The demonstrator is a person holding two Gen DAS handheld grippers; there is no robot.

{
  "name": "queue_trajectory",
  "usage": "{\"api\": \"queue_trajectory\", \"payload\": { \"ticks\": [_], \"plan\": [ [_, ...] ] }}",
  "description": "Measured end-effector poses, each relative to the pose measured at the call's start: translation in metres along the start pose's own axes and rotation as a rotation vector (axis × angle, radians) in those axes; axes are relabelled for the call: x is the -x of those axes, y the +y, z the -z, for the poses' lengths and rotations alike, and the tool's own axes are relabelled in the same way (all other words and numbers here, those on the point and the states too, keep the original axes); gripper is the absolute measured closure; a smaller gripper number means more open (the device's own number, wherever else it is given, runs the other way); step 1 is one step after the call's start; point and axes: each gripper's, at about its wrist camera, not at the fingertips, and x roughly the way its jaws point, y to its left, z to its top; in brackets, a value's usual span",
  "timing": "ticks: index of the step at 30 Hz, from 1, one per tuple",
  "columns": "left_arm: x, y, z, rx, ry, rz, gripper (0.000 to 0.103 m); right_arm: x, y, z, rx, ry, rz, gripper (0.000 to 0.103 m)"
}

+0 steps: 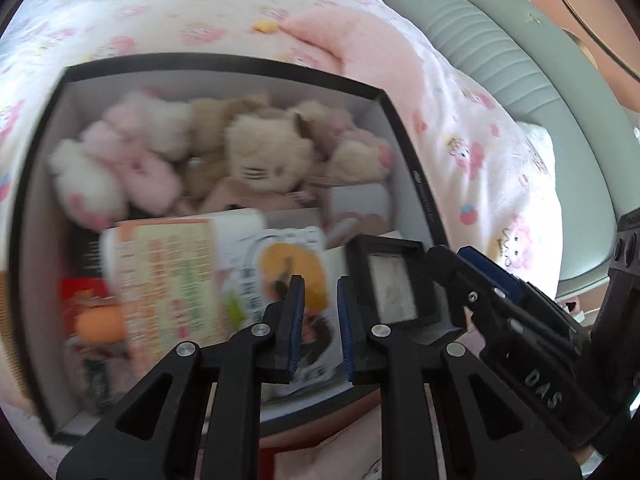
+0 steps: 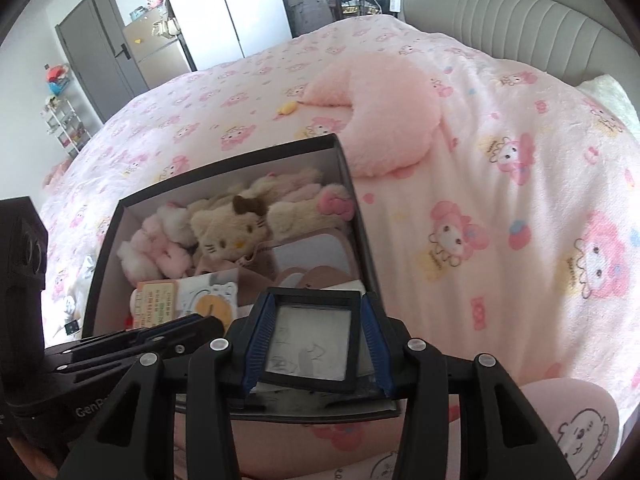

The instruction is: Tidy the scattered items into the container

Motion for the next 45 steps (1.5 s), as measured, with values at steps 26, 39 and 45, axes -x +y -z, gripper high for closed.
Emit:
{"api": "queue_trajectory", "payload": {
  "ticks": [26, 39, 45],
  "plan": [
    [-0.025, -0.003, -0.04, 0.018, 0.026, 0.039, 0.089, -0.039, -0.014, -0.041, -0.007, 0.063, 0.081, 0.062],
    [-0.041, -0.006, -0.032, -0.005, 0.104, 0.099, 0.09, -0.053, -0.032, -0.017, -0.094, 0.162, 0.059, 0.062],
    [-0.012, -0.003, -0.028, -0.009, 0.038, 0.067, 0.09, -0.034, -0.022, -0.002, -0.087, 0.119, 0.024, 0.061]
  ]
}}
